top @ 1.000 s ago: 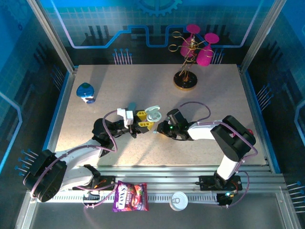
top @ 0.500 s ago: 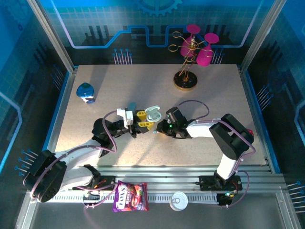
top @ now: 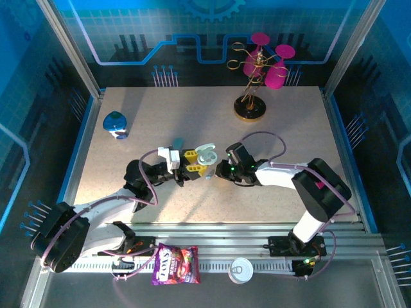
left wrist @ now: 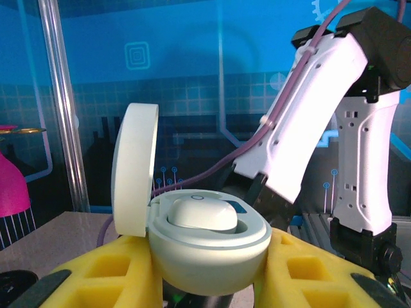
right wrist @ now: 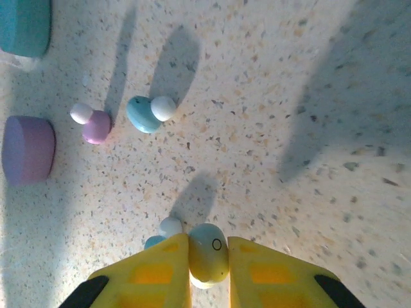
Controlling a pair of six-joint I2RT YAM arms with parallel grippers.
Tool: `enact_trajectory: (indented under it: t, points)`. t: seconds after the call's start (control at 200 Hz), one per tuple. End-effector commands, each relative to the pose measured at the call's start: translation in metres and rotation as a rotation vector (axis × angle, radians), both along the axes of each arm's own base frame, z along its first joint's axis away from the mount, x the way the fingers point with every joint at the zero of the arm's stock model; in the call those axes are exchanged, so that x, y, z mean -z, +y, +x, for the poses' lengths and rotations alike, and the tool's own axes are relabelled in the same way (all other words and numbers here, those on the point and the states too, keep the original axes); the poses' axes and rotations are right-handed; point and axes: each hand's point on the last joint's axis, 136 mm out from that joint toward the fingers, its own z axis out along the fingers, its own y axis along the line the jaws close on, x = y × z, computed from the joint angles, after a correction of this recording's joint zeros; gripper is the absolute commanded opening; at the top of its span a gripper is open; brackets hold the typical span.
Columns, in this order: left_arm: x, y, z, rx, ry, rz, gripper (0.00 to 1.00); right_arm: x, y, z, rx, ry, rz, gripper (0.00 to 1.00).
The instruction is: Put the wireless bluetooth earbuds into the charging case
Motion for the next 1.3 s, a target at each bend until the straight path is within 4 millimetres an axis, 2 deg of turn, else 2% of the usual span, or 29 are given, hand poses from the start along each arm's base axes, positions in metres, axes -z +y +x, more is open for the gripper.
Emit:
enact_trajectory:
  t: [0.0,0.3,0.5,0.605,0.675,0.685,0.705,0.966,1.296]
  points:
    - [0.004,0.005,0.002,-0.039,-0.021,0.008,0.23,-0.011,-0.029,-0.002,0.023,-0.044,-0.124,0.17]
    - [0.028,0.000,0.027,-0.101,0.069,0.051,0.23,-0.062,-0.074,-0.023,0.057,-0.153,-0.272,0.17]
    - [0.047,-0.006,0.041,-0.117,0.126,0.084,0.23,-0.101,-0.083,-0.036,0.058,-0.233,-0.325,0.17]
    - [0.056,-0.008,0.049,-0.128,0.161,0.099,0.23,-0.124,-0.078,-0.041,0.043,-0.281,-0.305,0.18]
    - [0.063,-0.010,0.053,-0.129,0.182,0.112,0.23,-0.130,-0.075,-0.046,0.027,-0.296,-0.299,0.18]
    - [0.064,-0.010,0.053,-0.130,0.185,0.114,0.23,-0.140,-0.072,-0.043,0.029,-0.314,-0.283,0.18]
    - [0.065,-0.011,0.054,-0.129,0.191,0.117,0.23,-0.145,-0.069,-0.043,0.025,-0.327,-0.275,0.18]
    - [0.073,-0.016,0.058,-0.115,0.218,0.125,0.23,-0.195,-0.036,-0.047,-0.067,-0.488,-0.224,0.18]
    - [0.073,-0.019,0.053,-0.072,0.232,0.127,0.23,-0.226,0.002,-0.040,-0.188,-0.616,-0.173,0.19]
